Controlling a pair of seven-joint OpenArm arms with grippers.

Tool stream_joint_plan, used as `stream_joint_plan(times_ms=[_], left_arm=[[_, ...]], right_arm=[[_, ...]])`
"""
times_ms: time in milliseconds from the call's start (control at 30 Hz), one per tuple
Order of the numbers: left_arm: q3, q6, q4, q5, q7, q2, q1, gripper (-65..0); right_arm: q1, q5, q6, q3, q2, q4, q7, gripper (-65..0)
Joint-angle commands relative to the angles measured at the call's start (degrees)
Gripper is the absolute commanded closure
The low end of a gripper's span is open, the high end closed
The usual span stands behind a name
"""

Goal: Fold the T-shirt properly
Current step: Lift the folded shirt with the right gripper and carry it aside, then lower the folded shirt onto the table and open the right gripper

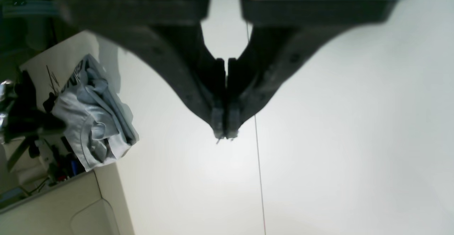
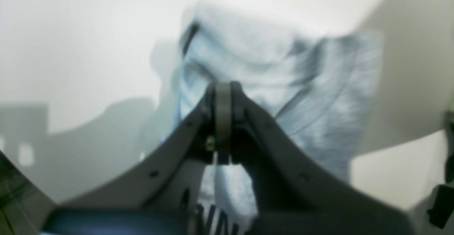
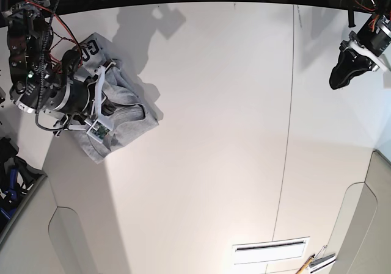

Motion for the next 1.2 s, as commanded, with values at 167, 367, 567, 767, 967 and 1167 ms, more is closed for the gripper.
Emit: stream_joint_plan(times_ms=[167, 367, 567, 767, 967, 1167], left_arm=[[-0.15, -0.73, 0.94, -1.62, -1.03, -0.74, 0.02, 0.0], [-0.15, -0.73, 0.94, -1.64, -1.05, -0.74, 0.02, 0.0], [-0.15, -0.73, 0.94, -1.64, -1.05, -0.74, 0.02, 0.0], [-0.15, -0.73, 0.94, -1.64, -1.05, -0.72, 0.02, 0.0], [-0.15, -0.73, 0.94, -1.62, -1.03, -0.74, 0.02, 0.0], [-0.15, -0.73, 0.94, -1.62, -1.01, -0.74, 0.04, 0.0]], right_arm=[[0.79, -6.95, -0.07, -2.05, 2.91, -6.51, 6.64, 0.0], [3.93, -8.61, -0.09, -2.01, 2.89, -16.37, 8.92, 0.0], [7.37, -8.26, -2.51, -1.99, 2.86, -29.22, 8.87, 0.0], [5.44, -6.29, -14.93, -1.40, 2.21, -34.51, 5.86, 0.0], [0.52, -8.17, -19.96, 8.44, -4.28, -34.40, 5.38, 0.0], [-2.75, -7.91, -20.68, 21.27, -9.16, -34.01, 5.18, 0.0]])
